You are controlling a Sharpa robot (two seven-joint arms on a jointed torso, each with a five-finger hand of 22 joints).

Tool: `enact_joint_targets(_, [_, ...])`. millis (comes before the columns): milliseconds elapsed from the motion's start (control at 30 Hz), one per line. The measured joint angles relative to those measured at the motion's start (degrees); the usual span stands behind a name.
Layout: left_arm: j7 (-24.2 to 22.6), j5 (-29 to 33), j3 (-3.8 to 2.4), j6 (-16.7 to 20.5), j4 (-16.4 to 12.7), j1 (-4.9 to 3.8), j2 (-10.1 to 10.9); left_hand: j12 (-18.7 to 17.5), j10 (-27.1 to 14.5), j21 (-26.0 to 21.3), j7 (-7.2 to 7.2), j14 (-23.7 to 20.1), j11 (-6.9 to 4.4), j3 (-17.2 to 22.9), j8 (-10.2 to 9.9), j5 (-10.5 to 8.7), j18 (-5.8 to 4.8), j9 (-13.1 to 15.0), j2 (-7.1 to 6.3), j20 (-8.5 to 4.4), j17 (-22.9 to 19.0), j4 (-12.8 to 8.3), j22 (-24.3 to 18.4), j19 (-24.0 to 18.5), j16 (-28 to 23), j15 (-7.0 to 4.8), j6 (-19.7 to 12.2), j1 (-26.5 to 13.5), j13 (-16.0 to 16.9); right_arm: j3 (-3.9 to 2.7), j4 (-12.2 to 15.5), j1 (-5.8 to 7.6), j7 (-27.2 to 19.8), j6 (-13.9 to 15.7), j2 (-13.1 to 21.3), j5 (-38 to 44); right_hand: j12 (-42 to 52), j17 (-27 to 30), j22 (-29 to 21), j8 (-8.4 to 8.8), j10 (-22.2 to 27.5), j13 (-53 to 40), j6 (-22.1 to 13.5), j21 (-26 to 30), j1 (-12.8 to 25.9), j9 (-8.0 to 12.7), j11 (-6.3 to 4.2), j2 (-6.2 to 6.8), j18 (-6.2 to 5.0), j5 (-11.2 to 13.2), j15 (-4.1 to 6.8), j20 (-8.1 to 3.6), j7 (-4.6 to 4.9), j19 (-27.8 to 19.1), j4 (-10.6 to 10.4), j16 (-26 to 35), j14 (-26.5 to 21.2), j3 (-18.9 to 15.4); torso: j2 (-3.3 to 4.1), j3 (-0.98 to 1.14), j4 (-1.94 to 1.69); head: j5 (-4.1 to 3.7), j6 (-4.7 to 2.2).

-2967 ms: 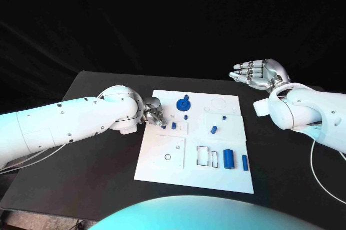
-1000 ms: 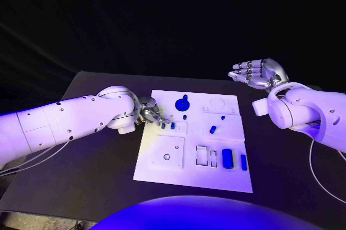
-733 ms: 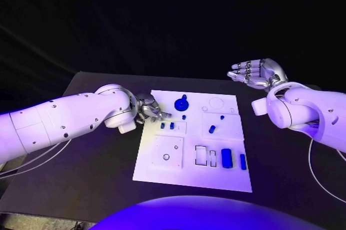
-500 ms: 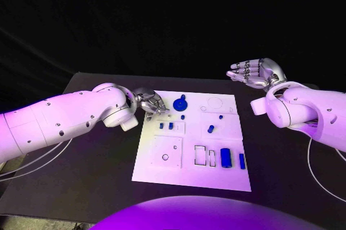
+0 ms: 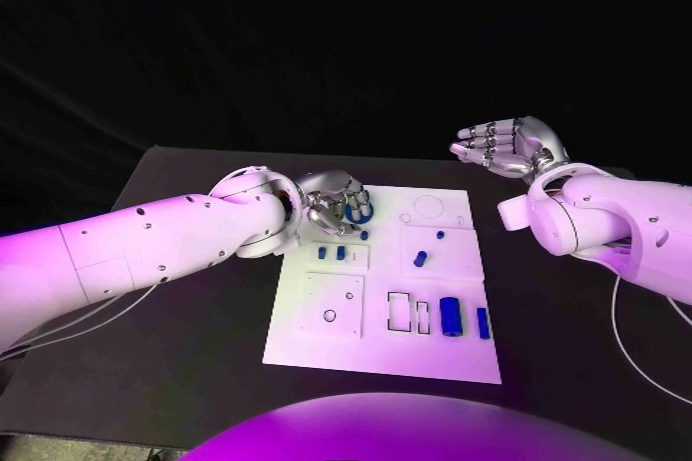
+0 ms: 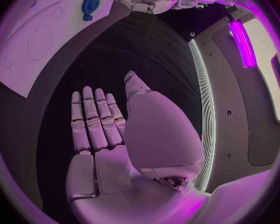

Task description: Assemble the parts on the task board

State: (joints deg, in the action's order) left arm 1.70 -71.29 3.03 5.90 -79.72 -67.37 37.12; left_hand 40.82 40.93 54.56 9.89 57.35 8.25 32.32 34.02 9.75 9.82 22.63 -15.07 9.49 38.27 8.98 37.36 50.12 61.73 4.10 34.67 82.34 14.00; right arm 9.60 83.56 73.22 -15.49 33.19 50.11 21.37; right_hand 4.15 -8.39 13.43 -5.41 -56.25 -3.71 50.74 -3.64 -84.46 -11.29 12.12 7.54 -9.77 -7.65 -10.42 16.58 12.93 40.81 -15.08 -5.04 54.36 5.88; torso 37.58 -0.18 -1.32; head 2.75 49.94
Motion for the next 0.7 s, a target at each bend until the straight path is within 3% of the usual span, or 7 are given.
enact_joint_targets(233, [-0.36,-10.74,0.9,-0.84,2.98,0.03,-3.0,-0.4,0.26,1.13,0.38,0.72,-0.26,-1.52,-0.73,0.0,0.0,-2.36,-0.3,-0.07,-0.62,-0.21,0.84,0.47,2.85,-0.11,2.06,-0.3,-1.7,0.0,0.05,-0.07,0.0,0.0,-0.1,0.03,0.0,0.0,0.0,0.0,0.0,0.0,0.0,0.0,0.0,0.05,0.0,0.0,0.0,0.0,0.0,0.0,0.0,0.0,0.0,0.0,0.0,0.0,0.12,-0.01,0.08,0.02,-0.2])
enact_joint_targets(467, [0.05,-16.28,1.06,-1.88,3.94,0.02,-4.39,-0.4,1.26,2.09,0.05,2.18,-0.89,-6.74,-2.1,0.0,-0.01,-5.05,-0.91,-0.29,-1.92,1.06,1.54,1.52,6.29,-0.55,4.42,-0.92,-3.42,0.0,0.09,-0.09,0.0,0.0,-0.18,0.04,0.0,0.05,0.0,0.0,0.0,0.0,0.0,0.0,0.0,0.06,0.0,0.0,0.0,0.0,0.0,0.0,0.0,0.0,0.0,0.0,0.0,0.0,0.19,0.02,0.1,-0.15,-0.08])
enact_joint_targets(633, [0.56,-18.23,1.07,-2.24,4.3,0.01,-5.03,-0.89,2.67,3.19,-0.21,4.04,-0.97,-6.83,-3.1,0.0,-0.01,-6.39,0.32,-0.58,-1.49,1.39,2.19,2.21,8.37,-0.74,6.42,0.32,-4.51,0.0,0.1,-0.09,0.0,0.0,-0.22,0.04,0.0,0.05,-0.03,0.0,0.0,0.0,0.0,0.0,0.0,0.06,0.0,0.0,0.01,0.0,0.0,0.0,0.0,0.0,0.0,0.0,0.0,0.0,0.19,0.02,0.09,-0.38,0.03])
enact_joint_targets(700, [0.71,-18.67,1.07,-2.38,4.38,0.01,-5.25,-1.34,3.68,4.12,-0.53,5.08,-1.12,-5.93,-3.65,0.0,0.0,-6.92,0.05,-0.57,-0.48,1.48,3.1,3.06,9.55,-0.92,7.5,0.71,-5.03,0.0,0.1,-0.09,0.0,0.0,-0.25,0.04,0.0,0.05,-0.05,0.0,0.0,0.0,0.0,0.0,0.0,0.06,0.0,0.0,0.01,0.0,0.0,0.0,0.0,0.0,0.0,0.0,0.0,0.0,0.19,0.02,0.09,-0.44,0.04])
